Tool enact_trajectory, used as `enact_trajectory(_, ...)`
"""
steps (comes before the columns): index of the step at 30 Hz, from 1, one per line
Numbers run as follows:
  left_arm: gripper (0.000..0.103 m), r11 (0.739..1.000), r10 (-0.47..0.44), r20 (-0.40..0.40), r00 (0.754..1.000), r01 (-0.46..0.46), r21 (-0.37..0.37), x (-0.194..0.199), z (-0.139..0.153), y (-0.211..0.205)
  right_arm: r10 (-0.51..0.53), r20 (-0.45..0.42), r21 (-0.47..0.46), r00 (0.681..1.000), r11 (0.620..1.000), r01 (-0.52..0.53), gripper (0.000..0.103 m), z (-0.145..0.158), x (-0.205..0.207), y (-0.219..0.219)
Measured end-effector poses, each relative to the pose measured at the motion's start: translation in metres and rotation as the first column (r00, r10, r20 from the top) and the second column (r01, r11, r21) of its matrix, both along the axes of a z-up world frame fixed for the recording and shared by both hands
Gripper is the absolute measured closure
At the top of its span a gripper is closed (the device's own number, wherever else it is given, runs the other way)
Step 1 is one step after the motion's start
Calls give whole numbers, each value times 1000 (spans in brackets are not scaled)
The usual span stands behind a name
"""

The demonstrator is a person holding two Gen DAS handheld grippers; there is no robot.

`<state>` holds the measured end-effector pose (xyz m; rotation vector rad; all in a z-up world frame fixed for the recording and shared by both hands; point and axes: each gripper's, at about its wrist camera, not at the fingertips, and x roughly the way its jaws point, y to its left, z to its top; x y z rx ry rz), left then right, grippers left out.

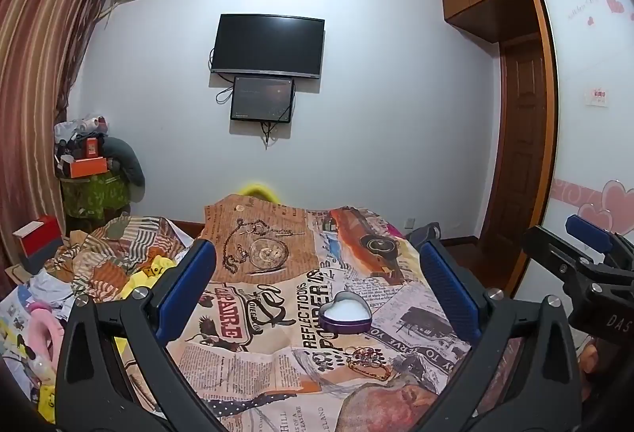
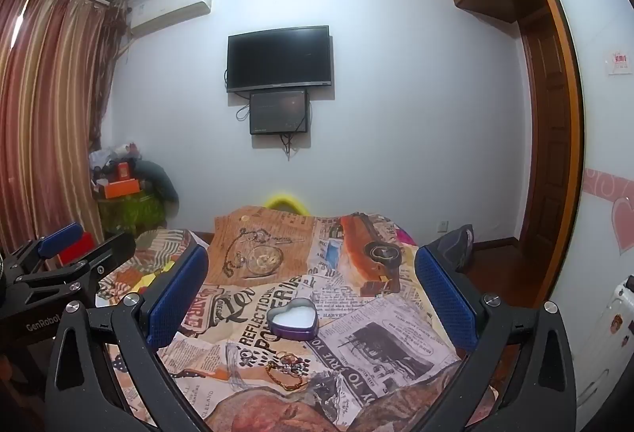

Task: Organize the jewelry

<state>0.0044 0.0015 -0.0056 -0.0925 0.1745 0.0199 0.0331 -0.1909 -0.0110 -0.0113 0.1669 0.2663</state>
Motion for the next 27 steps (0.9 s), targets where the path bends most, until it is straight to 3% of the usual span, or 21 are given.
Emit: enact_trajectory(27, 0, 1000, -4, -12, 1000, 4, 3, -6, -1, 1, 0, -6, 5, 1000, 1000, 0, 0, 1, 0, -2)
